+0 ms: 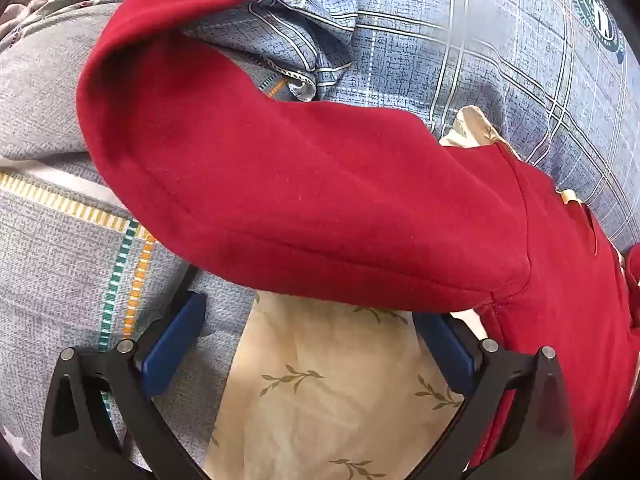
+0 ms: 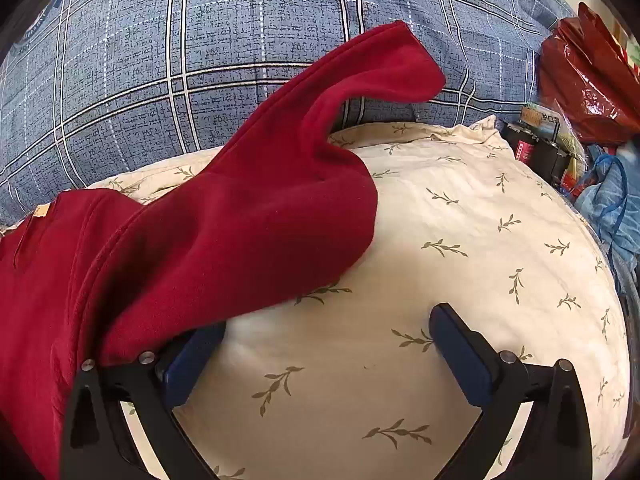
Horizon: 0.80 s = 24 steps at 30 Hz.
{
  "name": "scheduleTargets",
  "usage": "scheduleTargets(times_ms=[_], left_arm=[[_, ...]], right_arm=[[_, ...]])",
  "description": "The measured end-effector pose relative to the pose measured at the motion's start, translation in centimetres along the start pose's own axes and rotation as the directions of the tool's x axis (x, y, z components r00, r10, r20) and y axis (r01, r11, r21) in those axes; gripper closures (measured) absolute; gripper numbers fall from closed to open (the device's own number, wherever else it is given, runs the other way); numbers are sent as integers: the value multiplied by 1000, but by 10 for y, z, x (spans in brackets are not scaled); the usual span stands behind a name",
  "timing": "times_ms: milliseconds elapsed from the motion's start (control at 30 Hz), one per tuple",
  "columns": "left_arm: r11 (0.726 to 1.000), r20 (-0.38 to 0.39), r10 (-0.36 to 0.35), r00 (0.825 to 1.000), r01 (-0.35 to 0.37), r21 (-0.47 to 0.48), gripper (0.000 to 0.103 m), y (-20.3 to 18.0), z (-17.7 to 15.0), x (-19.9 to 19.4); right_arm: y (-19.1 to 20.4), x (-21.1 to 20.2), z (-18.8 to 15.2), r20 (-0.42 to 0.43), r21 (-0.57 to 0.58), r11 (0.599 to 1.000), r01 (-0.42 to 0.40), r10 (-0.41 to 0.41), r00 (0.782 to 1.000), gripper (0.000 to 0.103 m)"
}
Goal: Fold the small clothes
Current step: 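Lay the red sweater flat on the sheet with both tools open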
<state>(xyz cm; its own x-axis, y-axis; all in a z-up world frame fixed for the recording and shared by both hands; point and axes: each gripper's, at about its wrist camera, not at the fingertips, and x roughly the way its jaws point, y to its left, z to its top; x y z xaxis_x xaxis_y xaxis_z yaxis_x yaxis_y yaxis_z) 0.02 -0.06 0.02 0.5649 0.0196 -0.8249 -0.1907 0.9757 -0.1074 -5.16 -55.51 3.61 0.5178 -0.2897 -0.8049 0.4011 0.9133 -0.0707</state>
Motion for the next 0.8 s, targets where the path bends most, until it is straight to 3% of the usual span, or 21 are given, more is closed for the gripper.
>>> scheduleTargets(times_ms=[333, 500, 667, 800], left_arm=[[1000, -10, -14, 1000, 14, 3, 0, 0, 0, 0], [1000, -93, 16, 996, -15, 13, 0, -2, -4, -9], [995, 36, 73, 997, -75, 69, 0, -17, -16, -52], [993, 88, 40, 995, -50, 106, 0, -33, -21, -78]], right_arm=[[0, 0, 0, 1, 0, 1000, -1, 1, 1000, 1], [1, 0, 1, 1, -1, 1000, 3, -3, 1000, 1], [0, -1, 0, -10, 8, 1000, 1, -1, 1000, 1], [5, -20, -10, -76, 6, 1000, -8, 8, 997, 1]])
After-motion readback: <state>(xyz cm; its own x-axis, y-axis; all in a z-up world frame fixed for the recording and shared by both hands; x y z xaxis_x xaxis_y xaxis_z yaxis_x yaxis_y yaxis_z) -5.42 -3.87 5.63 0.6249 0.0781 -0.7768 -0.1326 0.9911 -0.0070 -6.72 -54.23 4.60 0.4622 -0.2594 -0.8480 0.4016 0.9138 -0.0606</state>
